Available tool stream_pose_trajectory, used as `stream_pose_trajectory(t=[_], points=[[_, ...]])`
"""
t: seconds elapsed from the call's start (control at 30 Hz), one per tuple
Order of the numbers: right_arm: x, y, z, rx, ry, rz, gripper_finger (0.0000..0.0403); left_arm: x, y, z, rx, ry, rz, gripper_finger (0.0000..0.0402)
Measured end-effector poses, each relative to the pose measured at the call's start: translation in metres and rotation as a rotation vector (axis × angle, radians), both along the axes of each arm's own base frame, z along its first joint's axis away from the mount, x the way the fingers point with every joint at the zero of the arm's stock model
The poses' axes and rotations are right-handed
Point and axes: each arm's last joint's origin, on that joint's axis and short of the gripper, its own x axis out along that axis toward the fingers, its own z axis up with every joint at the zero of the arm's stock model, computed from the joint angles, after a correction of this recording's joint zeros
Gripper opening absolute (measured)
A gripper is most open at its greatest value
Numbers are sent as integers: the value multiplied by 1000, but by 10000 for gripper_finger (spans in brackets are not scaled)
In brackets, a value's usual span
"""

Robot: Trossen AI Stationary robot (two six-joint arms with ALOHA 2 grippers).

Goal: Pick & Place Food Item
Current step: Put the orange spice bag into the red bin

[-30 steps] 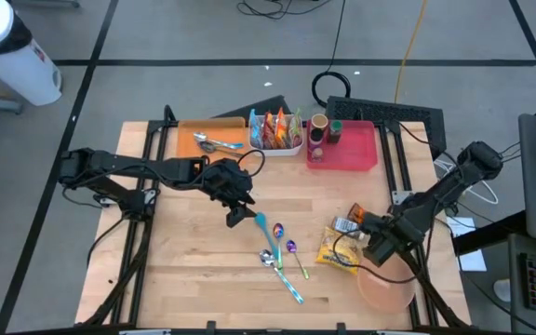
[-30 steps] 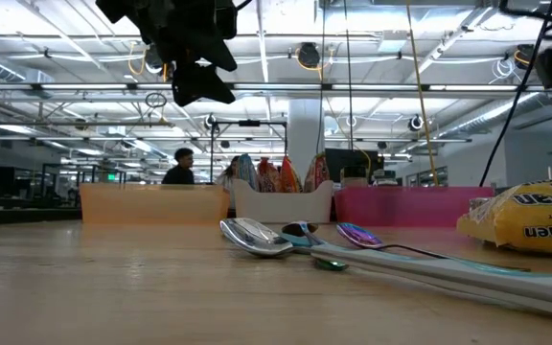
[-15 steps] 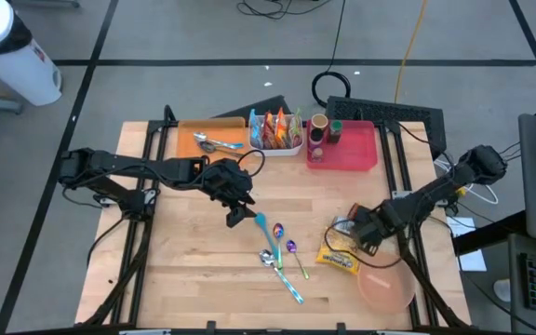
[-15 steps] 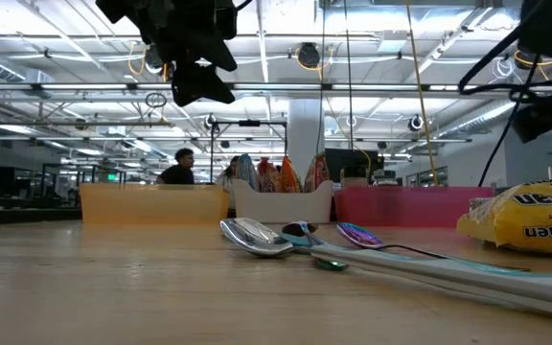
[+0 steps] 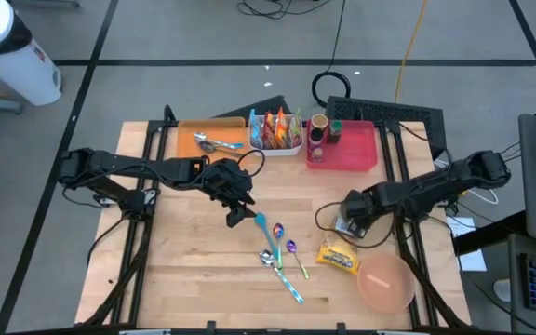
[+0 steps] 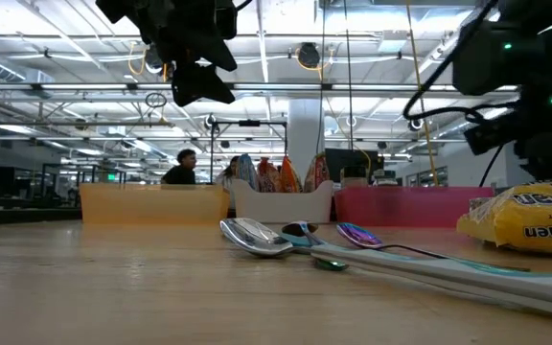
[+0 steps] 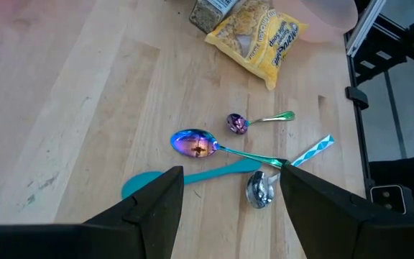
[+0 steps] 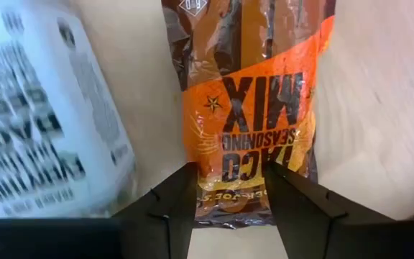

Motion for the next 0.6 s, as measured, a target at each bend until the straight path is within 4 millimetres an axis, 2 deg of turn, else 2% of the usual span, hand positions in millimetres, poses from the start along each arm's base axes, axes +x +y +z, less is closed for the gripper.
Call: stream_pose_trajectory(t=[0.33,0.6], points=[[9,-26,2,4,-57,-40,155,0,0,0,0,0,0,241],[20,-36,31,-56,-148,20,155,0,0,0,0,3,0,241]])
